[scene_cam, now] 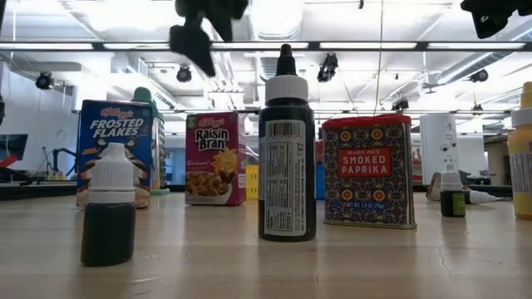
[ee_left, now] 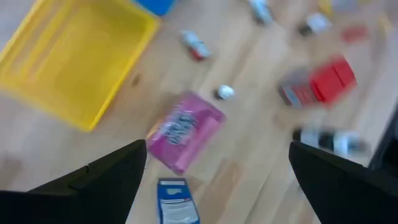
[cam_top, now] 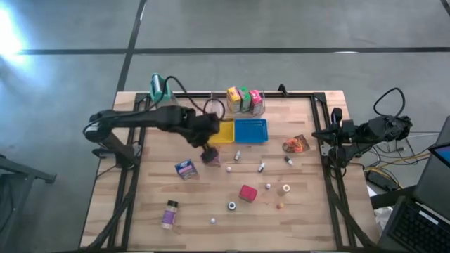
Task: Pick & Place Kitchen Items
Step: Put the violet cereal box into the transparent bin
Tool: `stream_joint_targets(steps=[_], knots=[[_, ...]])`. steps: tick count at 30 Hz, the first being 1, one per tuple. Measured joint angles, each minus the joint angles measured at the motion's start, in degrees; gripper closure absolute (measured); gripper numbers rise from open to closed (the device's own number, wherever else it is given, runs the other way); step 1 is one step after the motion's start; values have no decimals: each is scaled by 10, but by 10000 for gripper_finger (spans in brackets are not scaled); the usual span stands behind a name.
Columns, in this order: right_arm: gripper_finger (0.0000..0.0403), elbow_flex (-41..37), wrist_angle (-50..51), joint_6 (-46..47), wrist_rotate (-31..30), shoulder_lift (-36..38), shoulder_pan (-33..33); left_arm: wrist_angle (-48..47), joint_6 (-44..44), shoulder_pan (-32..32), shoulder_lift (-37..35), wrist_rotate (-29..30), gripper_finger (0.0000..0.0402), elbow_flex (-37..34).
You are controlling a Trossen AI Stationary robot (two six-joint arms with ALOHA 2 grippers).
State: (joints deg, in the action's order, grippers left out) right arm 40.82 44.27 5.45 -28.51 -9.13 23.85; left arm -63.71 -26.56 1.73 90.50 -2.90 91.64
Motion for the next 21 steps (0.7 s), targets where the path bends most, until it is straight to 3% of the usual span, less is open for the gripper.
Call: stream_joint_targets(steps=[10,21], knots=[[394,0,0,0,0,0,0,33,221,-66,-6,51,3,0],[394,0,0,0,0,0,0,-3,277,-114,-6,141,3,0]])
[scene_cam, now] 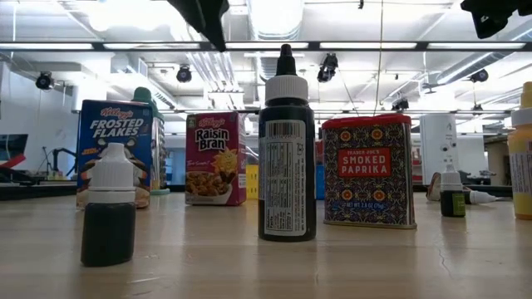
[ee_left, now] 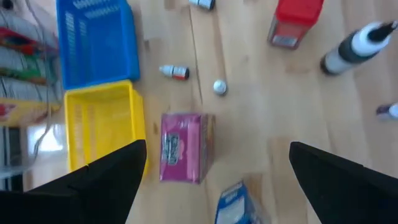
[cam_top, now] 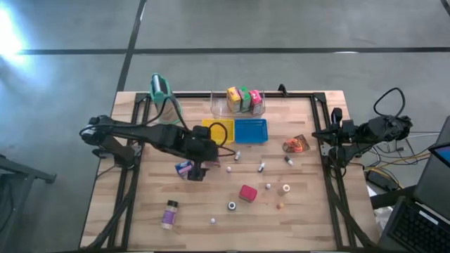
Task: Pick & Place Kitchen Items
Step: Put the violet cereal box into the transparent bin
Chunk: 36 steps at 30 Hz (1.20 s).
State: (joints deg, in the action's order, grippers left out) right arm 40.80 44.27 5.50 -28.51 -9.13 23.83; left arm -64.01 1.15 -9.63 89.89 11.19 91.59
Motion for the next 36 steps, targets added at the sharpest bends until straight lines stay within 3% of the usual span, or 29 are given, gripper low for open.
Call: stream_joint_targets(steps=[4,13,19,26,33,36], knots=[[394,0,0,0,0,0,0,-21,-7,8,1,8,3,-4],[394,0,0,0,0,0,0,-8,83,23,2,7,3,-36],[394,0,0,0,0,0,0,-21,7,17,2,32,3,-38],[394,0,0,0,0,0,0,-52,1,23,3,31,3,-45],[394,0,0,0,0,0,0,5,46,76,4,-57,16,-78],[394,0,0,0,0,0,0,5,51,93,4,-66,26,-86]])
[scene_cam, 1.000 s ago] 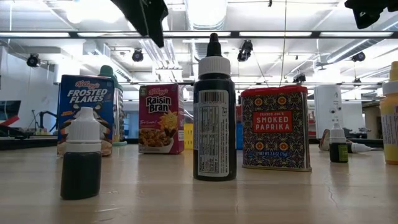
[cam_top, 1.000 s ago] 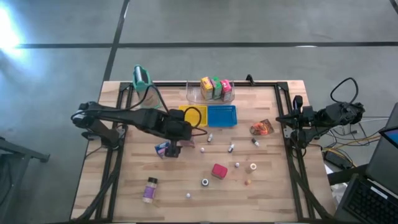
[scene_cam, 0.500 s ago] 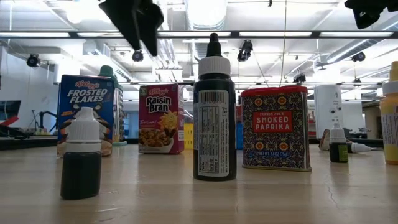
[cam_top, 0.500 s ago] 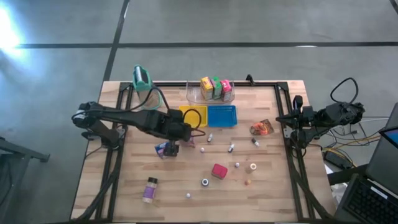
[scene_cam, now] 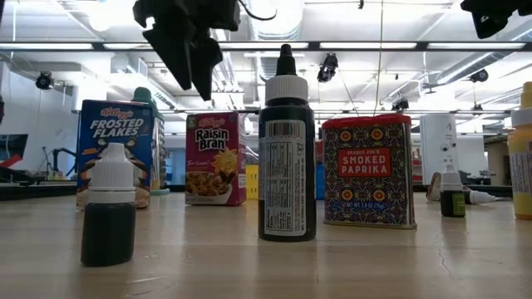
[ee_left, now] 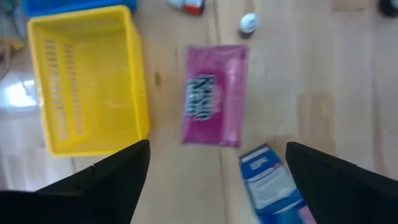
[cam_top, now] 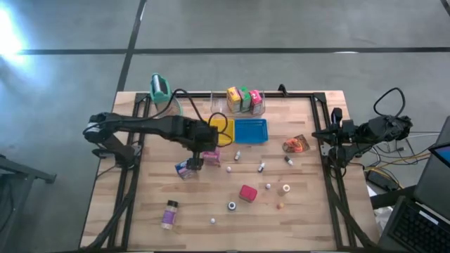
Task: Pick & Place Kitchen Items
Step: Put the violet cereal box into the transparent bin
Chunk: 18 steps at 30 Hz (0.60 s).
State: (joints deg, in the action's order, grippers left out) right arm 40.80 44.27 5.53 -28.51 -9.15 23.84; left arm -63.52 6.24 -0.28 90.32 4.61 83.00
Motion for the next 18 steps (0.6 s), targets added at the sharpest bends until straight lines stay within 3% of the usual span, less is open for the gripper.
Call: stream_joint_targets(steps=[18], knots=[[394,0,0,0,0,0,0,108,56,2,0,-30,30,-70]])
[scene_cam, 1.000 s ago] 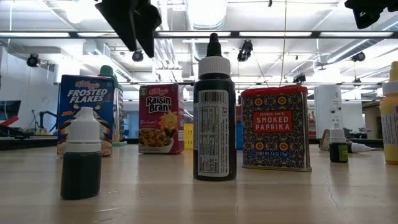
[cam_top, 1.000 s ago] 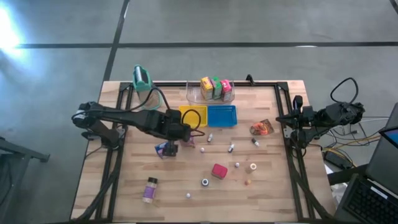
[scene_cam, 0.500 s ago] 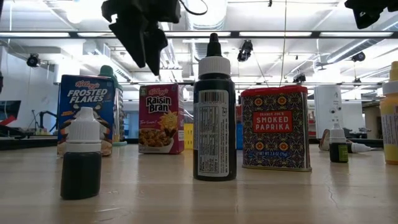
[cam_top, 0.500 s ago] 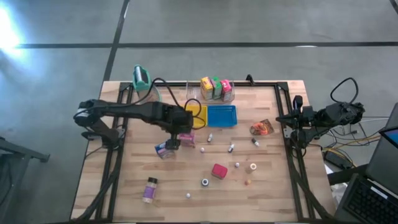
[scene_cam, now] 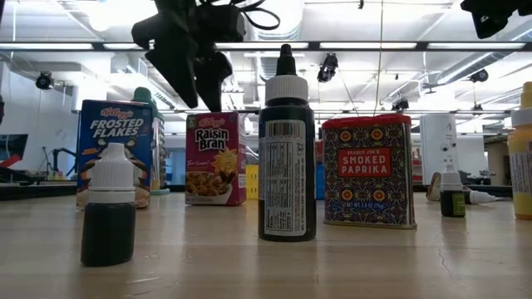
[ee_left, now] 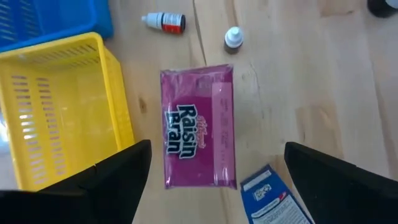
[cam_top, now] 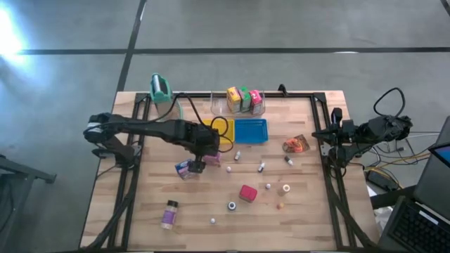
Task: Pick & Place Kitchen Items
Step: Put the violet cereal box into the transparent bin
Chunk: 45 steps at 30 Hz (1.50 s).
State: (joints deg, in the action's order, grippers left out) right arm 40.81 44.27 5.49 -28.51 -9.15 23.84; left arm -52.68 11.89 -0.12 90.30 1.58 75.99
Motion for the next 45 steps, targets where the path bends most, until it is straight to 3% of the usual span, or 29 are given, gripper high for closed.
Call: stream_joint_targets(steps=[32,45], knots=[[394,0,0,-1,0,0,0,55,2,11,52,-2,30,-8],[394,0,0,-1,0,0,0,8,1,19,52,-3,30,-8]])
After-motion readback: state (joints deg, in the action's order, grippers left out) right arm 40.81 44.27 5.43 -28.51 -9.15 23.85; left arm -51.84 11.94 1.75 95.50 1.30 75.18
